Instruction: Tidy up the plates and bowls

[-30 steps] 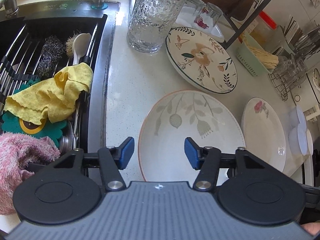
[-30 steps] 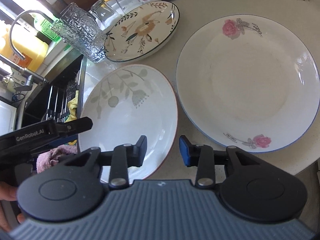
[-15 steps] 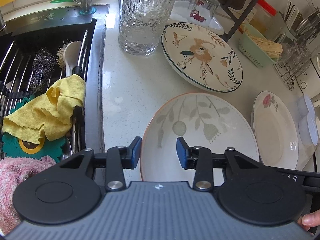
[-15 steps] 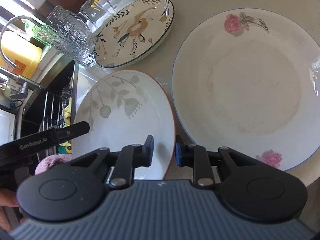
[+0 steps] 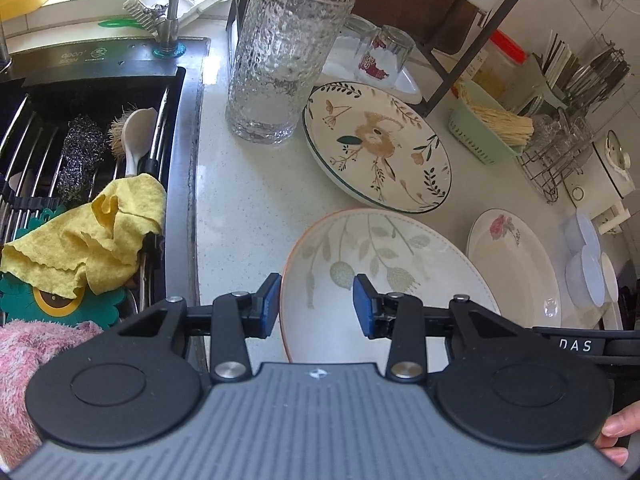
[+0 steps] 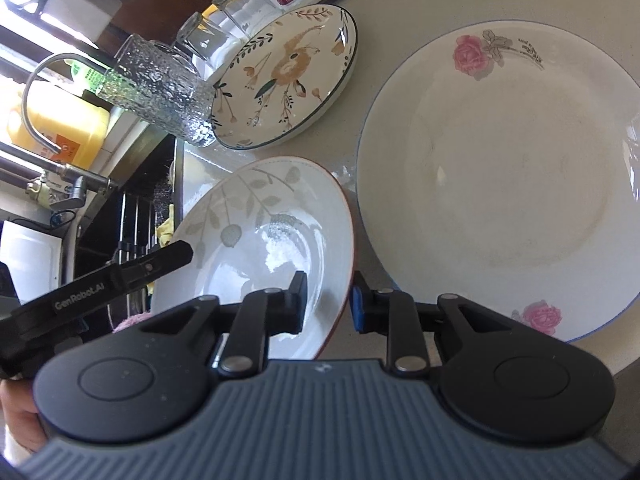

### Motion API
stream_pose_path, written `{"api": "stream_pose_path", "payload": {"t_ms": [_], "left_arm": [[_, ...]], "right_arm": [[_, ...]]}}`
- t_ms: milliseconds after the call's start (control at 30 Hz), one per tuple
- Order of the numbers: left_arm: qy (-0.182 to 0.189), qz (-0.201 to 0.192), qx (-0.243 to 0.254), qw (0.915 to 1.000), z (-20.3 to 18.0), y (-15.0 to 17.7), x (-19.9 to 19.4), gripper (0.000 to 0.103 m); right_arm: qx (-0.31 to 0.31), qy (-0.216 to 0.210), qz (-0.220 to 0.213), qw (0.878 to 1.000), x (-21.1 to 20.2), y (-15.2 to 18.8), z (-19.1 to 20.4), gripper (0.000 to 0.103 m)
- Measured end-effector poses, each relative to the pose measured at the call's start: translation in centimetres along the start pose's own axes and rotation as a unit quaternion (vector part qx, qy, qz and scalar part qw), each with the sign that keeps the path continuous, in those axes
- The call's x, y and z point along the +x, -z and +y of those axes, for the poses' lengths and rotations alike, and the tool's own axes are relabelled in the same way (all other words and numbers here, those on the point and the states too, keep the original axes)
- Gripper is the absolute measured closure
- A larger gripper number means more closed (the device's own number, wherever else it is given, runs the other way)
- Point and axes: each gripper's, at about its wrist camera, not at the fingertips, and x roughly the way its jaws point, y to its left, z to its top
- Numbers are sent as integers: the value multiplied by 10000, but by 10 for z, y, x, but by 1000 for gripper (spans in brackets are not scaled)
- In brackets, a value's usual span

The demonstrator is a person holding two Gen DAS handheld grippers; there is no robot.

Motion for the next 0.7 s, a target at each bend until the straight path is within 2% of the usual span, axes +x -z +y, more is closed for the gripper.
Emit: {"api": "stream_pose_path", "payload": {"t_ms": [133, 333, 533, 700], "left_arm": [[98, -129, -67, 9998, -4, -7, -16, 60], [153, -244, -5, 9996, -27, -19, -26, 60], [307, -229, -36, 9993, -58, -26, -26, 60], [436, -130, -9, 9990, -91, -32, -13, 60]], "right_arm": [[-191, -161, -216, 9995, -15, -8, 6, 77], [-456, -187, -450, 9978, -34, -12, 9, 77], [-529, -213, -743, 9956, -61, -29, -4, 77], [-414, -234, -867, 9951, -78, -44, -30, 77]]}}
